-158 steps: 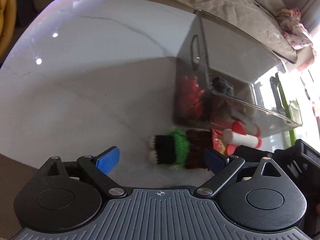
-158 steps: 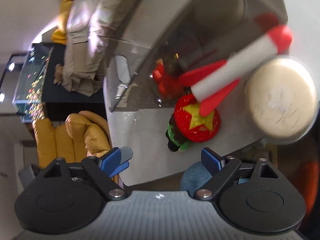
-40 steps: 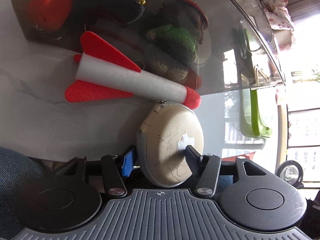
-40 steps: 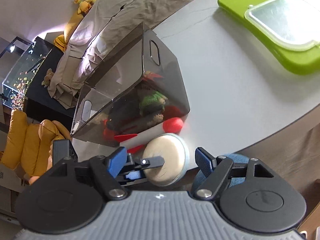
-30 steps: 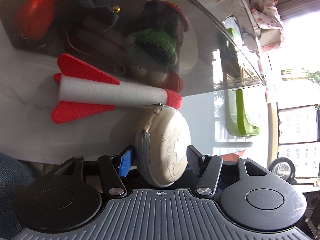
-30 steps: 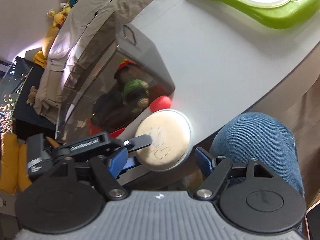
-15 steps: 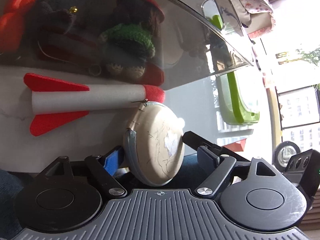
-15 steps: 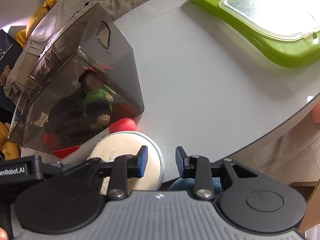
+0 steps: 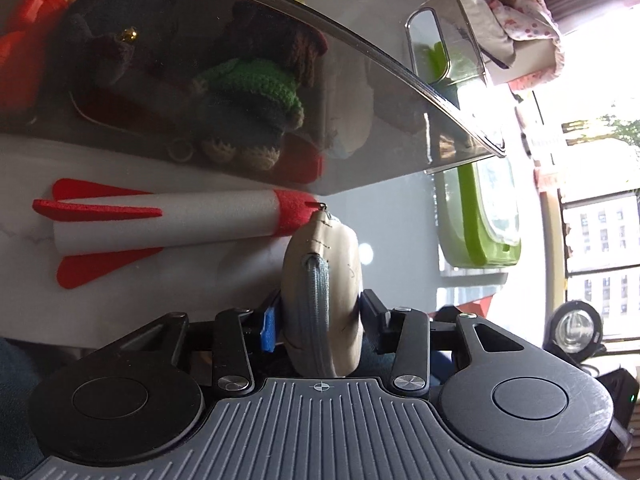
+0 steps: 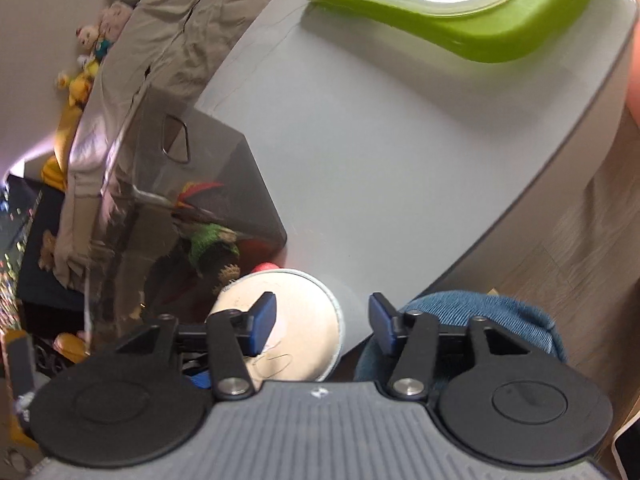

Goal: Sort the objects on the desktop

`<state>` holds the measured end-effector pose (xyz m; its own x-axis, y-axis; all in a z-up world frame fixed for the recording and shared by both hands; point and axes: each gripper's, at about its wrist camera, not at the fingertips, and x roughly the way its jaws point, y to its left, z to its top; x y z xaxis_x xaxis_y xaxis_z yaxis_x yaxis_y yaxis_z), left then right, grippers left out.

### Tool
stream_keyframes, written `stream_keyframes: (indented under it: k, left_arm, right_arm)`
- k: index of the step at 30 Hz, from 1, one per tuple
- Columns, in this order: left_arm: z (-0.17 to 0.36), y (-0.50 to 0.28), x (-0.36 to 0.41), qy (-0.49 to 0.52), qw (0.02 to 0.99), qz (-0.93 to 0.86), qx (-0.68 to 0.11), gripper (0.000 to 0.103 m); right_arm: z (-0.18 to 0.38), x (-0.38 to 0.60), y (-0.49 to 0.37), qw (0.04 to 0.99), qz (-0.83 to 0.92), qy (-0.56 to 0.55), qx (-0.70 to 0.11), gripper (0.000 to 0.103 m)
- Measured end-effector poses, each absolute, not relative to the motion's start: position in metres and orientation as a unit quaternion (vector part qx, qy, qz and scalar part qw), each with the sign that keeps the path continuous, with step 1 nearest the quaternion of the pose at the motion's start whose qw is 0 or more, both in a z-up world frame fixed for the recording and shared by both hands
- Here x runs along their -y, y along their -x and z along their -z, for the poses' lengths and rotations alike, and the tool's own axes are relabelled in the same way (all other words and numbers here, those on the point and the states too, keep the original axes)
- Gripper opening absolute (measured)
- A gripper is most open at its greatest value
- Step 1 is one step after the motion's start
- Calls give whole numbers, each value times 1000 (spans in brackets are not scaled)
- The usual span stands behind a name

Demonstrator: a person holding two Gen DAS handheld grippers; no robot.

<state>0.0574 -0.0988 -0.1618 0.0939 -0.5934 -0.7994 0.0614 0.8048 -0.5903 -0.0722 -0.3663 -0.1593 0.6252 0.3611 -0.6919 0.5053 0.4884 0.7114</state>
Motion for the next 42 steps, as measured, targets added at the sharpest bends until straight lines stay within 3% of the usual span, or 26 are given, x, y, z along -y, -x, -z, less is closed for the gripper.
stream_keyframes:
  k: [8,16,22,26,30,35,39,42]
  left_arm:
    - [170,-63,100,251,685,208,-652,43]
    - [191,-67,96,316,645,195,-668,43]
    - [186,-64,99,306,653,204,-662,48]
    - [154,-50,98,264,693,230,-630,54]
    - [109,-35,87,263,722,271,-580,59]
    - [33,-28,54,251,779,303,-489,82]
    - [-24,-41,22,111,878,199,-420,94]
    - [-32,-59,-5,37,898,127,-420,94]
  right_arm:
    - [187,332,121,604,62,-700,-376,59]
    - [234,317,109,530,137,-765,-338,65]
    - [241,324,105,549,119,-762,-322,48]
    - [200,330,102,663,82,-671,-322,39]
    - [143,335,106,757,41,-580,-297,39]
    - [59,337,89,819,-35,-504,-272,39]
    - [-13,325,34,864,-69,-406,-288,39]
    - [-52,295,-22,892,-86,-305,-322,39]
